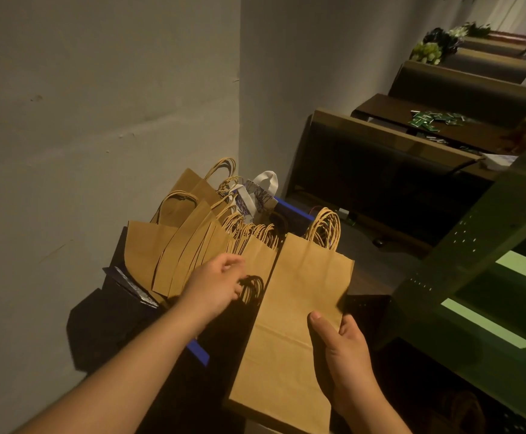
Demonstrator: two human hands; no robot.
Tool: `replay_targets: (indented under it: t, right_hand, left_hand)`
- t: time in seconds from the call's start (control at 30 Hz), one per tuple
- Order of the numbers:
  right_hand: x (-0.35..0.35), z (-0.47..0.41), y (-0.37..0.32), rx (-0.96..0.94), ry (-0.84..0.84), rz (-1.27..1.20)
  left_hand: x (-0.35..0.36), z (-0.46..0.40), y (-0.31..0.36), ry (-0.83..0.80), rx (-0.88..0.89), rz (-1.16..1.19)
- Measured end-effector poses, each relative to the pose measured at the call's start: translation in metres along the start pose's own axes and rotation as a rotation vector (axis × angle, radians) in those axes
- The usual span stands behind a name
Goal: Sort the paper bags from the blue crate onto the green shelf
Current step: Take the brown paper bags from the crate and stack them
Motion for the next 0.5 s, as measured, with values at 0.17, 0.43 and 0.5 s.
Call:
replay_targets:
  t: [0.17, 0.43, 0.5]
  right_hand:
    - [-0.003, -0.004, -0.001, 0.028, 0.034, 0.042]
    - [-0.007, -0.011, -0.003, 0.055, 0.071, 0.102]
    - [-0.006, -0.012, -0.003, 0.065, 0.067, 0.099]
  left_hand:
    - [-0.015, -0.03, -0.026, 0.073, -0.115, -0.146]
    - [0.002, -0.045, -0.059, 0.01, -0.293, -0.43]
    - [0.004, -0.047, -0.064, -0.006, -0.318, -0.477]
Point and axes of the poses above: each hand's wrist, its own z-axis away from the middle knuckle, its own x-axis out of the palm, y = z × x, the point moved 8 cm from there along -z, towards the middle knuckle, and after that the axes turned 1 degree about y, right-handed, at the moved point
